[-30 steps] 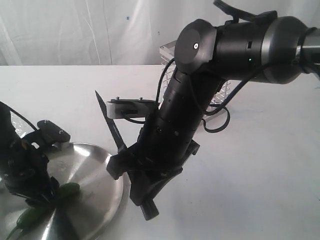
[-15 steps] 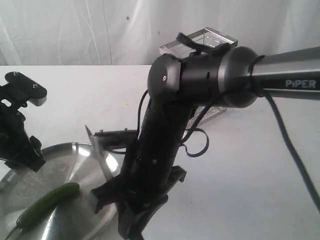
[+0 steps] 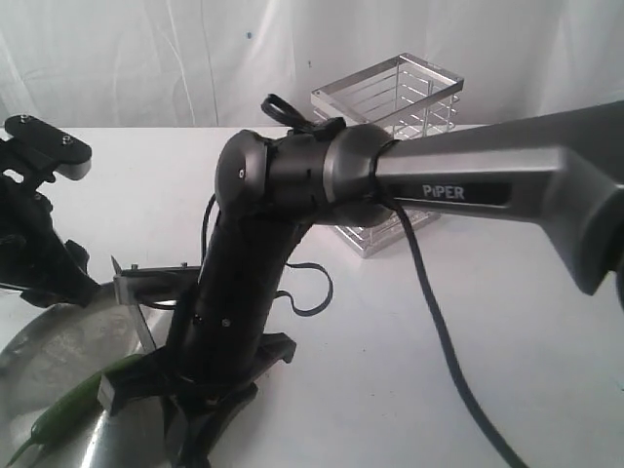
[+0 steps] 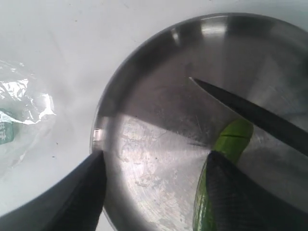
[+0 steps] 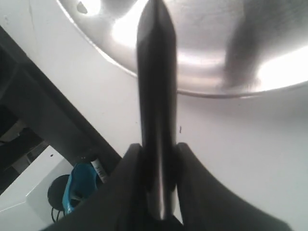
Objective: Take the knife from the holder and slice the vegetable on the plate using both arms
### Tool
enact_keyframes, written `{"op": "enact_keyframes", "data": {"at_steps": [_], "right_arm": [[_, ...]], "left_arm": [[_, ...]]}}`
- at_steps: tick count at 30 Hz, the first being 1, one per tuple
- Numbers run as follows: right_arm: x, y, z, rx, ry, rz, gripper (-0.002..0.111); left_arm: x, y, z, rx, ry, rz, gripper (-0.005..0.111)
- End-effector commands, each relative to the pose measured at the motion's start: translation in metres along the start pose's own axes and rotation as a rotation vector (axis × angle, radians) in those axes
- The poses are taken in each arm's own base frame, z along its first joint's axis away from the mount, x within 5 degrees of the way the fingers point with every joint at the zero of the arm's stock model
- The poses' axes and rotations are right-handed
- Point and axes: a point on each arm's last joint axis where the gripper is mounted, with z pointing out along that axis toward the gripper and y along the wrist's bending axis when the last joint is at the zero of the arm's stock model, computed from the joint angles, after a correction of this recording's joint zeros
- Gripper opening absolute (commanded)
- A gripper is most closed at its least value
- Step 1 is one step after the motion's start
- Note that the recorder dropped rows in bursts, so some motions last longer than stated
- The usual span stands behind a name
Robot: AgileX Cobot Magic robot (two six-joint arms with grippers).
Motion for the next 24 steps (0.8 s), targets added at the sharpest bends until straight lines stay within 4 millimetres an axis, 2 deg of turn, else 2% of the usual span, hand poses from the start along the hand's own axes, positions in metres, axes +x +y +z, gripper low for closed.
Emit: {"op": "enact_keyframes", "data": {"at_steps": [1,11,16,24], "right_arm": [[-0.007,-0.006,0.012,0.001,0.025,0.019,0.002],[-0.007,-0.007,0.026,0.024,0.064,0.006,0.002],[-0.006,-0.002,0.034,0.030,0.083,-0.011,0.002],[-0.005,-0.006,0.039,0.068,0.103,-0.011,0.002]], "left_arm": [[-0.001,-0.010,-0.002,0.019,0.008,0.023,0.063],[-0.003,-0.009,0.004,0.005,0.008,0.040,0.063],[-0.009,-0.010,0.018,0.015,-0.006,0.033,0.063],[-0.017,-0.013,0.037,0.038,-0.034,-0.015,0.063]]}}
